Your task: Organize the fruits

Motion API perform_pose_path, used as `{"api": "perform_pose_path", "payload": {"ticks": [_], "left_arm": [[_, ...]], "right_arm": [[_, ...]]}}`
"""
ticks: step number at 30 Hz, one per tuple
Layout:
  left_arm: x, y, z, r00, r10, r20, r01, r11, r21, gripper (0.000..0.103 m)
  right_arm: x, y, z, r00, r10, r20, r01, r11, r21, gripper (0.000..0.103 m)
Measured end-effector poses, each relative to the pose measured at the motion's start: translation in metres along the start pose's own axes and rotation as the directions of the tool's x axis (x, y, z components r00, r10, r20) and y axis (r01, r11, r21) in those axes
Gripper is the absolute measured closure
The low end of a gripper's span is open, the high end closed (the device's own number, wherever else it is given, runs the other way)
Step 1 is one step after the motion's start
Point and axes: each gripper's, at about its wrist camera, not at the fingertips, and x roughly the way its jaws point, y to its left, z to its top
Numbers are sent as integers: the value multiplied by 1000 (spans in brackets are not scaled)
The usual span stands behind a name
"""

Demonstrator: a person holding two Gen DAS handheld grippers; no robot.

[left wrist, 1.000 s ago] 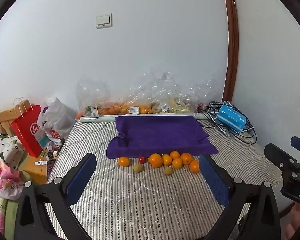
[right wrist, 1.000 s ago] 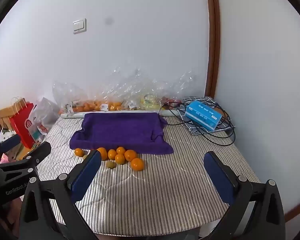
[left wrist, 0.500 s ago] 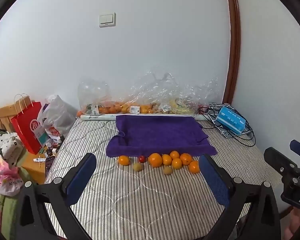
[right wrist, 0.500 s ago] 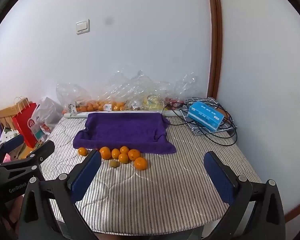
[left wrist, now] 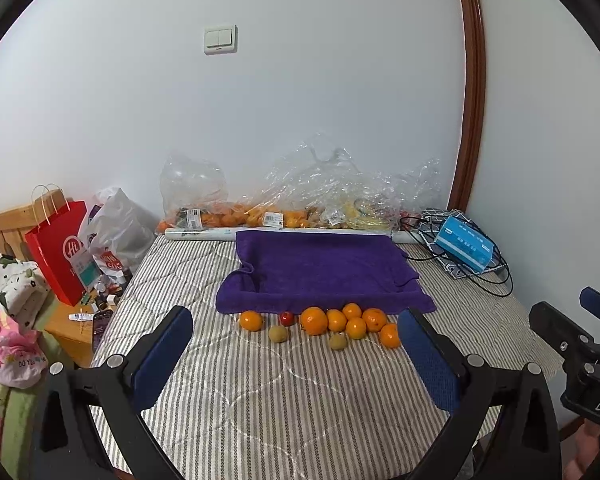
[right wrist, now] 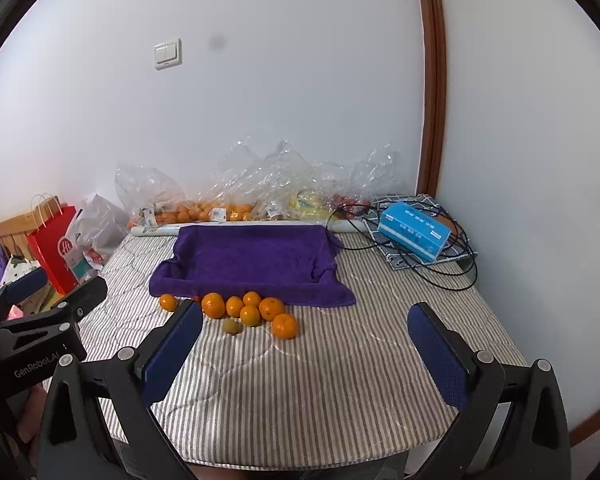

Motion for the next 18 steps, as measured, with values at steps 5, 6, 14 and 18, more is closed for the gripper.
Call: {"api": "perform_pose_path", "payload": {"ticks": [5, 6, 14, 18], "left_arm": [[-2, -2, 1, 1000, 3, 10, -3, 1000, 2, 0], [-3, -1, 0, 1000, 2, 10, -2, 1000, 1, 0], [-2, 1, -1, 1000, 11, 2, -11, 1000, -2, 0], [-3, 4, 0, 1000, 12, 5, -12, 1000, -8, 0]], "right_arm": [[-1, 0, 1, 1000, 8, 2, -8, 1000, 7, 1], [-1, 0, 1, 1000, 8, 2, -8, 1000, 5, 1], [2, 3, -1, 1000, 11, -1, -11, 1000, -2, 1], [3, 6, 0, 1000, 16, 0, -16, 1000, -6, 1]]}}
